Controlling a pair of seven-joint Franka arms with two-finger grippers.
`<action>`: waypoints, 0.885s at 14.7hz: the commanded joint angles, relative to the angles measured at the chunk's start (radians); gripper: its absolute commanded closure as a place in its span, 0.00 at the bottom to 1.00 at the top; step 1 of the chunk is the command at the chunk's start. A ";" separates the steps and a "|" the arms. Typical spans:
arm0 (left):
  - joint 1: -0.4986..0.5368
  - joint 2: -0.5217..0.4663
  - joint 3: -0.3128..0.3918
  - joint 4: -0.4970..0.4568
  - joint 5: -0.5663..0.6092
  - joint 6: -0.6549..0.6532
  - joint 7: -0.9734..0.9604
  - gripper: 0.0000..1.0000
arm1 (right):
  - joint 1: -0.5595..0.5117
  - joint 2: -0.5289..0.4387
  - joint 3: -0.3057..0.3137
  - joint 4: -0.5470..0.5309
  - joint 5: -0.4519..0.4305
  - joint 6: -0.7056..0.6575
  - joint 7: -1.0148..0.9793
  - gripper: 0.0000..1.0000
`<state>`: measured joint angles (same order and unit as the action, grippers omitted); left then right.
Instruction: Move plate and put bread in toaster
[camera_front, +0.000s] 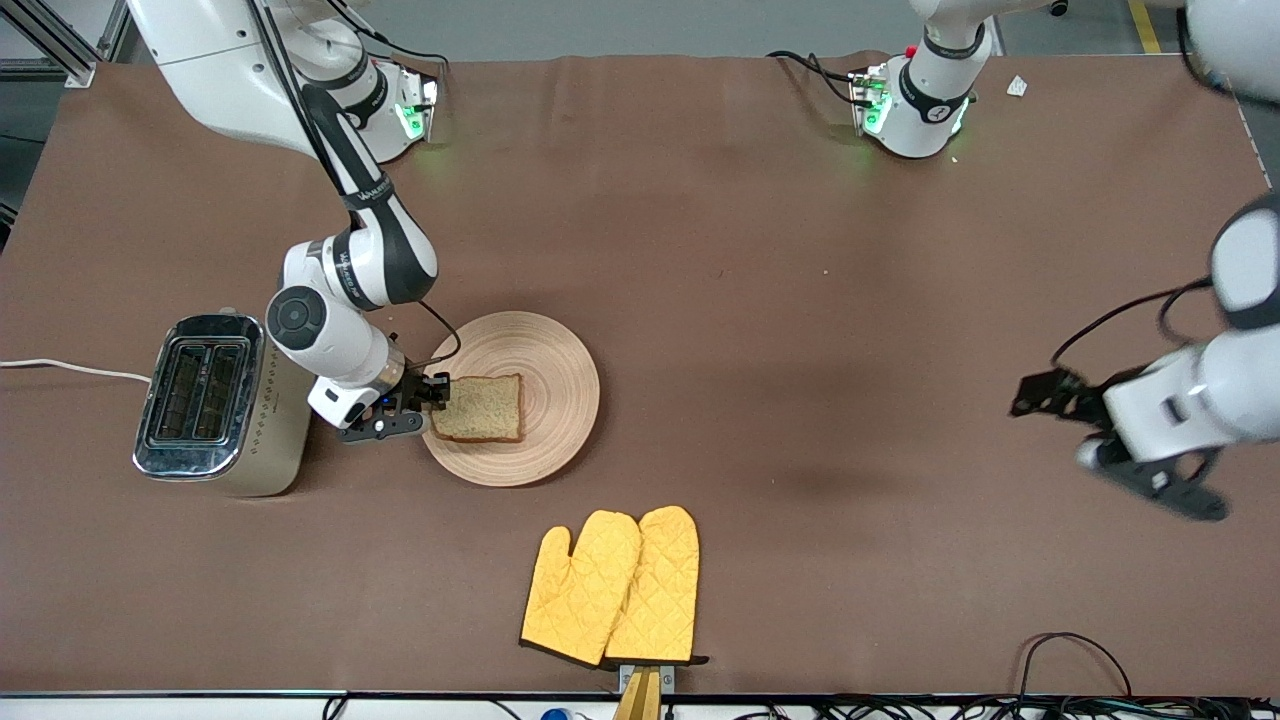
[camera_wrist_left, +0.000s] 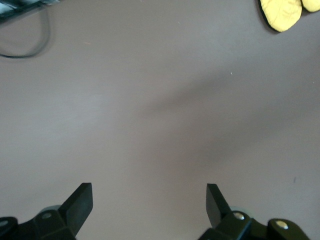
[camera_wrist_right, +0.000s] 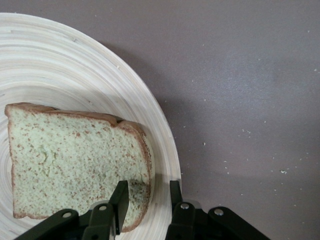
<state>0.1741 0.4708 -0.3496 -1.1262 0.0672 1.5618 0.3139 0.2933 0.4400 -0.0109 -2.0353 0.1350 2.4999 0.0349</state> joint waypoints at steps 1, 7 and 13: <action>-0.007 -0.151 0.026 -0.044 0.042 -0.014 -0.002 0.00 | 0.012 -0.001 -0.003 -0.017 0.000 0.019 0.013 0.63; 0.002 -0.289 0.027 -0.072 0.040 -0.100 -0.077 0.00 | 0.021 -0.001 -0.004 -0.017 -0.002 0.019 0.010 0.68; -0.227 -0.423 0.225 -0.214 -0.006 -0.158 -0.348 0.00 | 0.027 0.002 -0.004 -0.033 -0.003 0.053 0.010 0.71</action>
<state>0.0335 0.1091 -0.2144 -1.2756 0.0780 1.4087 0.0039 0.3114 0.4491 -0.0107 -2.0409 0.1343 2.5229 0.0348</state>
